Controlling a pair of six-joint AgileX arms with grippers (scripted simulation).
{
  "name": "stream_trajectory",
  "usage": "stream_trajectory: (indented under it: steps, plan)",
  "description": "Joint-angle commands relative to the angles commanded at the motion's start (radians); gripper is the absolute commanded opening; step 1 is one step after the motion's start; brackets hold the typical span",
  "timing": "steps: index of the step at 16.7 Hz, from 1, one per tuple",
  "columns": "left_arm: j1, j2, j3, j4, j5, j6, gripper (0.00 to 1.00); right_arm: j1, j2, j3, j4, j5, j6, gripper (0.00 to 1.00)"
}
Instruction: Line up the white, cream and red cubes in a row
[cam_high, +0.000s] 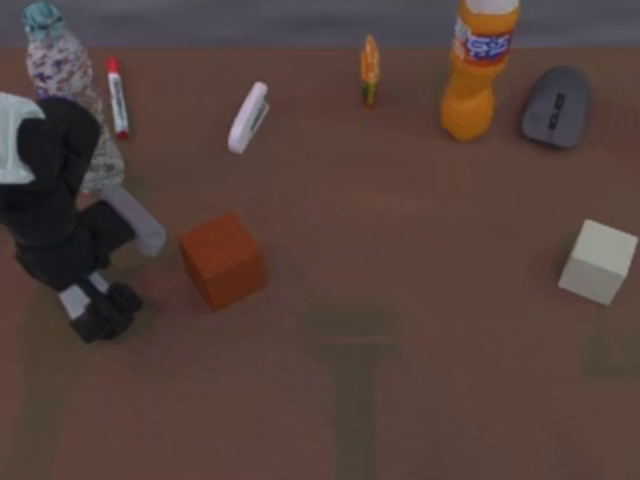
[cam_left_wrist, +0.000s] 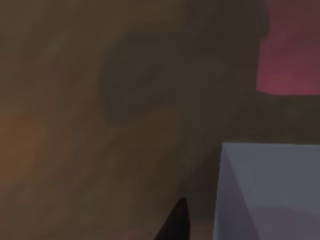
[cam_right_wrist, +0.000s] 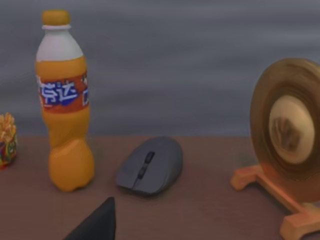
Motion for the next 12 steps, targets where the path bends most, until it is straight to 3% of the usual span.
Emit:
stream_trajectory:
  steps: [2,12]
  plan:
    - [0.0,0.0,0.0,0.0,0.0,0.0,0.0,0.0,0.0,0.0,0.0,0.0,0.0,1.0]
    - [0.0,-0.046,0.023,-0.048,0.017,-0.011,0.0,0.0,0.0,0.0,0.0,0.0,0.0,1.0]
